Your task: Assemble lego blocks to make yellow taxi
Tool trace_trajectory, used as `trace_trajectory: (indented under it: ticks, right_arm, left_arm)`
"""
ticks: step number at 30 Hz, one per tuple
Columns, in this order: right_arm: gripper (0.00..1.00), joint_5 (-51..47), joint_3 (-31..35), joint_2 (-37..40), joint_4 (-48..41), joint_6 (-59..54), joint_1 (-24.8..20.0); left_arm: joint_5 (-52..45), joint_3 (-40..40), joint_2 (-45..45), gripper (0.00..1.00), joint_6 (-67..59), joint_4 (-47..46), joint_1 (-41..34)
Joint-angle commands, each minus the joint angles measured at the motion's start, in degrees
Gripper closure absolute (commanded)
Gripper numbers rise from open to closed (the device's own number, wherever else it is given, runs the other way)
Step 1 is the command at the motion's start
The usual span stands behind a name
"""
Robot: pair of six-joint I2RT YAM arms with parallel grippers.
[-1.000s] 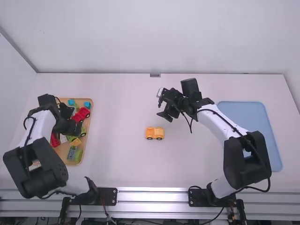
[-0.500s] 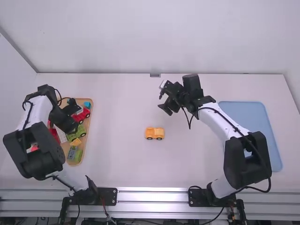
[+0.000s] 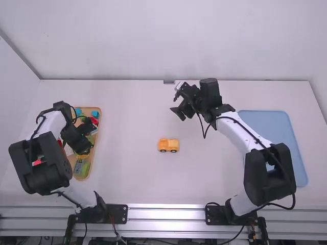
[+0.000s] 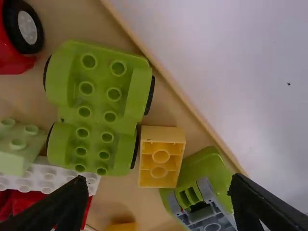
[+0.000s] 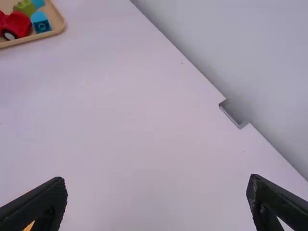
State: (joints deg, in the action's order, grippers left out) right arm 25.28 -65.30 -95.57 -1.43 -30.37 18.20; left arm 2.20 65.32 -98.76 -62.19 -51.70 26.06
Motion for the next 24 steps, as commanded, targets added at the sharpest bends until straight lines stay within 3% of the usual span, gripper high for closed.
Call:
trace_trajectory:
  ticks: [1,10,22,24]
  right_arm:
    - [0.02,0.13,-1.60,0.44,0.11,0.61,-0.26]
    - [0.02,0.20,-1.53,0.44,-0.74,0.61,-0.09]
    - [0.02,0.35,-1.53,0.44,-0.68,0.59,-0.15]
    - [0.02,0.37,-1.53,0.44,-0.70,0.63,-0.15]
  left_arm:
    - [-0.57,-1.73,4.09,0.22,-0.76,0.02,-0.02]
    - [-0.98,-10.56,7.76,0.24,-3.48,7.98,0.72]
    - [-5.44,-12.20,7.02,0.28,-4.76,10.23,3.63]
    - [-5.77,-12.20,5.70,0.38,-5.73,10.27,3.56]
